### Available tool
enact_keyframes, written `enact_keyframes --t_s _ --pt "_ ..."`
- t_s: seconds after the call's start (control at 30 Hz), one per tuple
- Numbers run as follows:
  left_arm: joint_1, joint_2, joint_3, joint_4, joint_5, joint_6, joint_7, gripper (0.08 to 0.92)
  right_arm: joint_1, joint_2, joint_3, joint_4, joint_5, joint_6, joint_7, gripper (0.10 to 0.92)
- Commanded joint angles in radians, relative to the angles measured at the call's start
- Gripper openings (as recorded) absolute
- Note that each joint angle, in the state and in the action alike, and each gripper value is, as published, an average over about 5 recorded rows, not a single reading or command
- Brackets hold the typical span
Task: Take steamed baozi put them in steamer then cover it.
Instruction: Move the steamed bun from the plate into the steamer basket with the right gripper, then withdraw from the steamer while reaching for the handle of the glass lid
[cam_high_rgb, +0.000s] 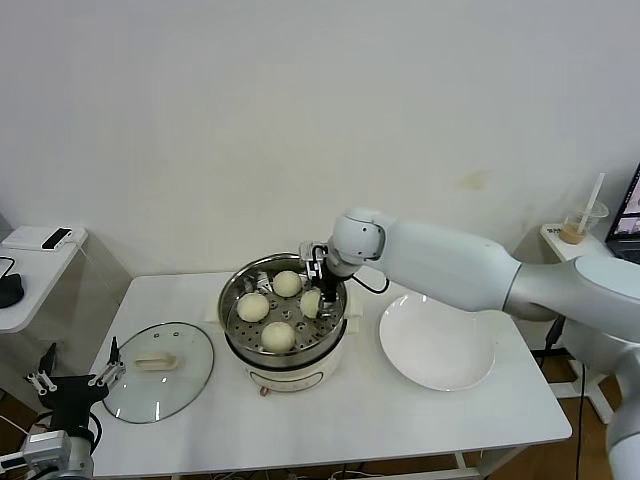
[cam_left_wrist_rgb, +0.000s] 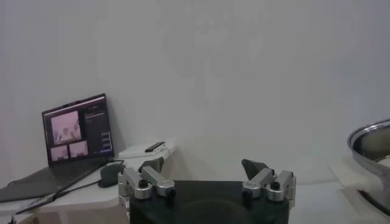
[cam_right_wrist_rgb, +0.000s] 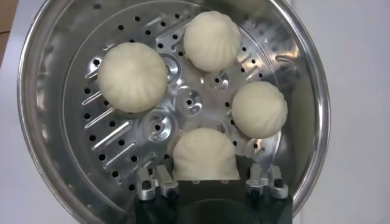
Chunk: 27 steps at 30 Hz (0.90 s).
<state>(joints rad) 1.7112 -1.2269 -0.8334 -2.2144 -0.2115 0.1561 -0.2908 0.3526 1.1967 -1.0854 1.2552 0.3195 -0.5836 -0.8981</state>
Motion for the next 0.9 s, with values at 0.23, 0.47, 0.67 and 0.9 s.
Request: enact_keyframes --t_s 0.23,0.47,0.67,0.9 --pt "-0.007 -0.001 0.005 -0.005 0.002 0.002 0.001 0.823 0.005 -0.154 0.148 0.213 0.061 0.023 0.078 0.823" --pt "-0.01 -0.01 0.014 -0.011 0.019 0.001 0.0 0.823 -0.18 -0.309 0.368 0.408 0.12 0.03 0.404 0.823" --pt "-0.016 -0.018 0.031 -0.015 0.043 -0.001 -0.002 0.823 -0.514 -0.4 0.67 0.542 0.149 0.178 0.686 0.823" --pt "-0.026 -0.027 0.063 -0.001 0.06 -0.031 0.004 0.823 -0.981 -0.403 1.12 0.626 0.031 0.406 0.826 0.823"
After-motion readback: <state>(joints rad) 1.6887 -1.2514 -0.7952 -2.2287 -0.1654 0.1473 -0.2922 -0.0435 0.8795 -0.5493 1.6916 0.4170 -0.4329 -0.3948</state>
